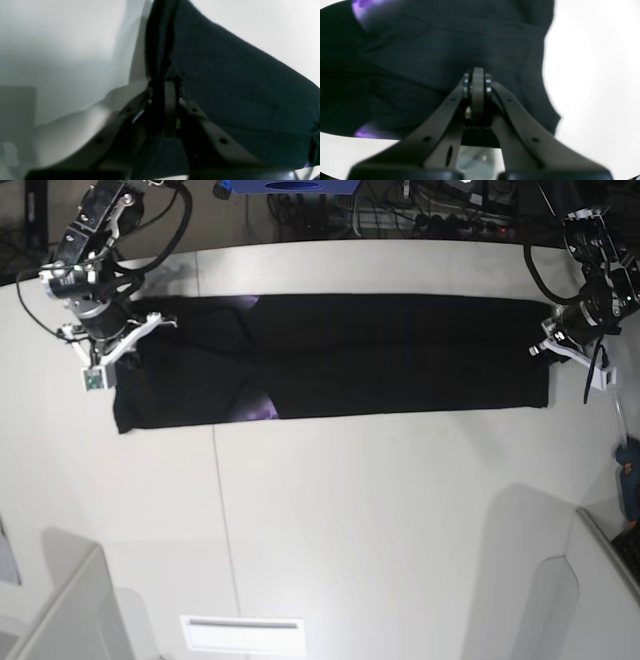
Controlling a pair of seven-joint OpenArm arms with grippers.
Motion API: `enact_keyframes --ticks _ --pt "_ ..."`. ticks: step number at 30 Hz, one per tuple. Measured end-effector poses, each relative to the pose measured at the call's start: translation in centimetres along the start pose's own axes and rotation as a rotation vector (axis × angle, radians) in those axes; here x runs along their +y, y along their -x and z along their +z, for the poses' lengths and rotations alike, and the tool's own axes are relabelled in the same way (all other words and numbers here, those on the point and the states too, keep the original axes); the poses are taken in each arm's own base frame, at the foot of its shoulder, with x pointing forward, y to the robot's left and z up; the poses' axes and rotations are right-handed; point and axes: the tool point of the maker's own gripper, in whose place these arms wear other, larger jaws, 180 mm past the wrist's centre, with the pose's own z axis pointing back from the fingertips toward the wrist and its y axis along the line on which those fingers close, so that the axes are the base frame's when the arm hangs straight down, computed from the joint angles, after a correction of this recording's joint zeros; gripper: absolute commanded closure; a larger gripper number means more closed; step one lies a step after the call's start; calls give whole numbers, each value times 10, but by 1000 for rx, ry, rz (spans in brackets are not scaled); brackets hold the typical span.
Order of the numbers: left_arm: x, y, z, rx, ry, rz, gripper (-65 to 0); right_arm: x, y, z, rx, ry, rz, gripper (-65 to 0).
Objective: Fold the T-shirt properly
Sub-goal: 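Move the left gripper inward and grasp the strip near its middle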
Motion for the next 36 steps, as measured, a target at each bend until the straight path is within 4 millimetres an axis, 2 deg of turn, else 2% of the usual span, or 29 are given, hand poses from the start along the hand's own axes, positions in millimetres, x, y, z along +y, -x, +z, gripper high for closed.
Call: enact_keyframes --ticks 3,6,14,17,20,27,32,36 --pt "-2 -9 5 -15 -3 -32 0 0 0 0 1 0 0 0" --pt "-14 -17 15 -45 0 -85 0 0 0 0 0 0 0 0" --pt "-67 -27 44 -124 60 -259 0 0 1 0 3 0 0 0" --pt "-94 -9 37 -83 127 -299 0 0 1 0 3 0 0 0" --pt "-109 10 28 -26 169 -326 0 0 1 0 4 0 0 0" --pt "-146 41 14 32 269 -312 0 0 1 0 5 0 0 0" --pt "-184 53 5 51 361 -322 0 0 1 0 5 0 0 0" --pt "-203 69 -3 107 370 -261 0 0 1 0 4 0 0 0"
